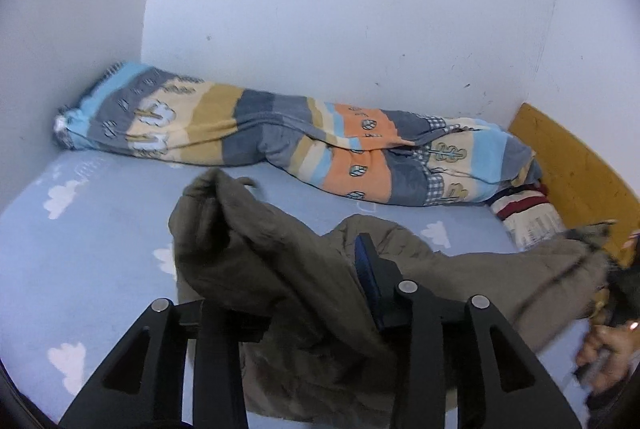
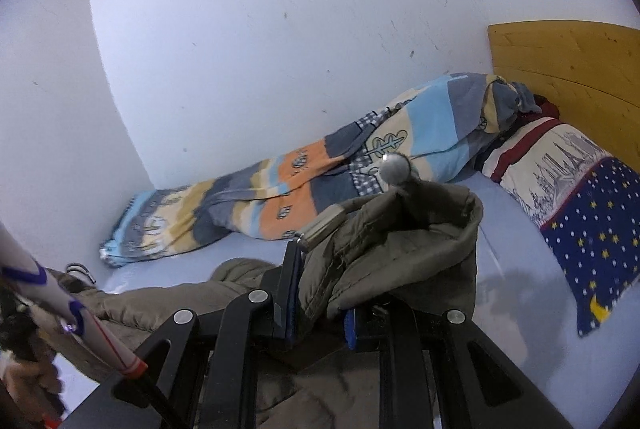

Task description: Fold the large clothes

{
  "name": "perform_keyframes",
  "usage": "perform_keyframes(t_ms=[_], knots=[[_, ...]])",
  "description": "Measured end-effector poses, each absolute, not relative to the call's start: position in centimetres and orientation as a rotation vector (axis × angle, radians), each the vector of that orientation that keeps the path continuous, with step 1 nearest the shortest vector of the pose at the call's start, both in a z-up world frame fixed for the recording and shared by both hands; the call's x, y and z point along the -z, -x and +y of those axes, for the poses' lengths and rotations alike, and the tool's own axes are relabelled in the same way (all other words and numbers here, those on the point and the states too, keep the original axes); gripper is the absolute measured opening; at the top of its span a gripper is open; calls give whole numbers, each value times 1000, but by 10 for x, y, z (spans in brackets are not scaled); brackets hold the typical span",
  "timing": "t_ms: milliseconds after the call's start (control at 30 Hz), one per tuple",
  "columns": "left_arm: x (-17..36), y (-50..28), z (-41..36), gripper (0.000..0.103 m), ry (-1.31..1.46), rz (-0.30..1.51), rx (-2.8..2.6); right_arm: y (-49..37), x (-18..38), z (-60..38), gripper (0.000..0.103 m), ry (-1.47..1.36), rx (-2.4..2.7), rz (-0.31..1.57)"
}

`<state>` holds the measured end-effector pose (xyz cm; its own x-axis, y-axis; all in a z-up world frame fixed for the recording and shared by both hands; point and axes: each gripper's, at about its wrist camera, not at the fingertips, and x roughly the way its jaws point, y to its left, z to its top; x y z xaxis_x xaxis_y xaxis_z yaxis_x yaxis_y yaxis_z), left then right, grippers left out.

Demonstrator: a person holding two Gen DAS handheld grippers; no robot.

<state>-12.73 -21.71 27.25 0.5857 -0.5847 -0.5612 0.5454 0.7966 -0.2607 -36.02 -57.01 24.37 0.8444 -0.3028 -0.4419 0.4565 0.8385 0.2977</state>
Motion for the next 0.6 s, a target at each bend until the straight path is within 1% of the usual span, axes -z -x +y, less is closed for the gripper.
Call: perform_keyframes(t_ms=[133,300,367,400,500,600], knots=[[-269,101,-211,40,112,709,709,312,-226,-594,19,-406,451,434],[-271,94,-206,42,66,659,699,270,-202,-613,19,-414,487,490],[-272,95,-201,53,57,609,667,257,-191,-619,19,-411,500,509],[-273,96,-201,55,34,586,644,250,-185,-622,19,-411,506,522],[-276,104,-201,56,-20,488,613,238,-168,-632,19,-430,527,558],[-264,106,-222,57,-58,516,677,226,-148,-647,19,-464,539,597]])
